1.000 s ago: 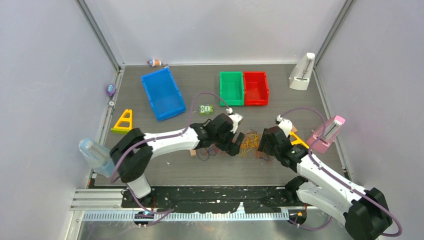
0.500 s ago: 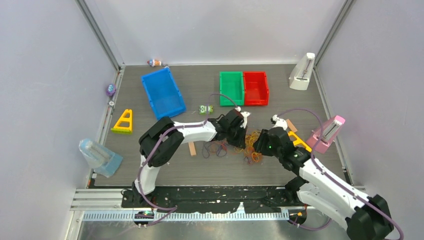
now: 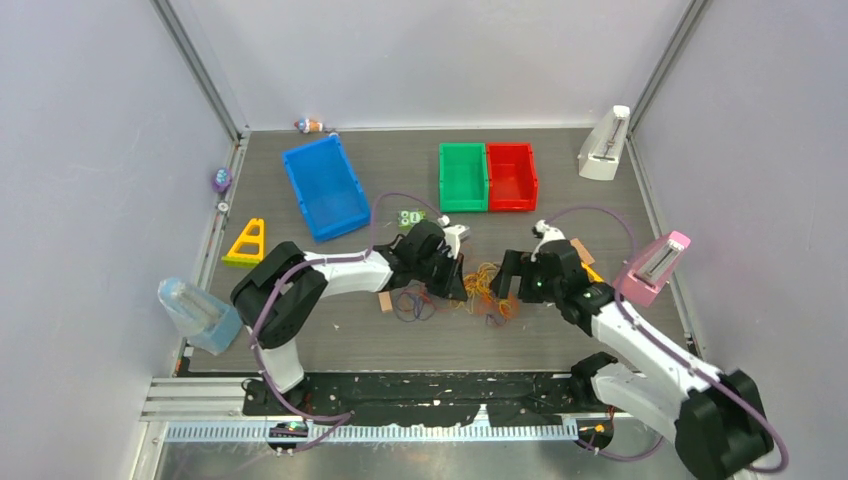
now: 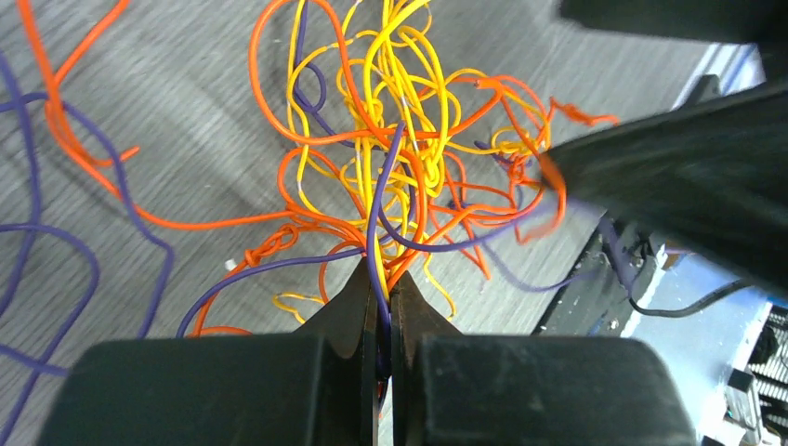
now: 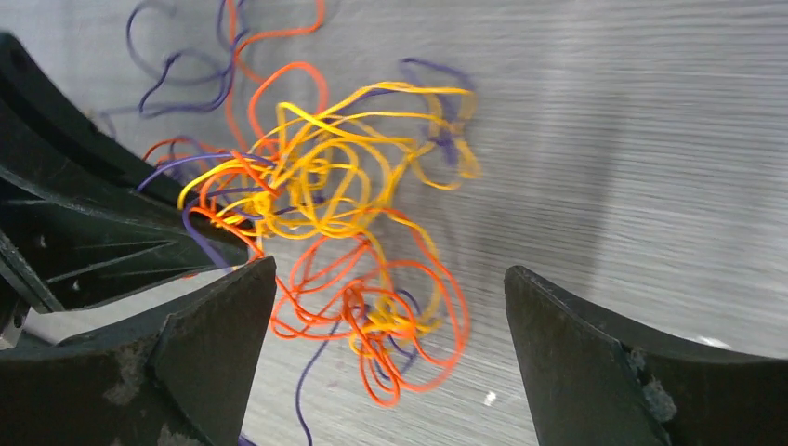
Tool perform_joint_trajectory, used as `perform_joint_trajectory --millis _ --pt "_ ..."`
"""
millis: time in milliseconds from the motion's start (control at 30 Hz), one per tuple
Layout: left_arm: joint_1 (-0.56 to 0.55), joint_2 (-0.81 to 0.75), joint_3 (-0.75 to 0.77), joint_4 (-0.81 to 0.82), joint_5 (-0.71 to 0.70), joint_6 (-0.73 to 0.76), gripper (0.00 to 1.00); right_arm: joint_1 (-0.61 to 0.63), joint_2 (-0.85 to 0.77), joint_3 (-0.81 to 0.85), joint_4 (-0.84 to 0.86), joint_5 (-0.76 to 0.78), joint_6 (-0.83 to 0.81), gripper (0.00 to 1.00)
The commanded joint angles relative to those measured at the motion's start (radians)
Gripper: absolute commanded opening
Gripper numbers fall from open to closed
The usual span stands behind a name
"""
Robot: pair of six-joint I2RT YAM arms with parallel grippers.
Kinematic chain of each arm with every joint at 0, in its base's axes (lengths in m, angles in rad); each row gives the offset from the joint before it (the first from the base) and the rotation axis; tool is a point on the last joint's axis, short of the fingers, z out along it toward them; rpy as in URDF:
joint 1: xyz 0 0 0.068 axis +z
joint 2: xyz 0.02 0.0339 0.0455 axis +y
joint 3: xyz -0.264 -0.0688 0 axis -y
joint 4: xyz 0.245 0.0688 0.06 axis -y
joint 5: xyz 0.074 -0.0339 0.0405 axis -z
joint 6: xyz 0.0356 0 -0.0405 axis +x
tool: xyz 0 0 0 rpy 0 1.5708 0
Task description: Untangle the cables
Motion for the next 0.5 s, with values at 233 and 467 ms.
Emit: perform_joint_trajectory --millis 233,467 --pt "-0.004 -0.015 0.015 0.110 0.100 -0.019 0.00 0.052 0.376 0.042 0.277 -0.145 -0.005 0.77" --pt "0.045 -0.156 -0.044 -0.046 -0.073 0.002 0.00 0.057 0.268 0.029 0.113 0.277 0.119 0.06"
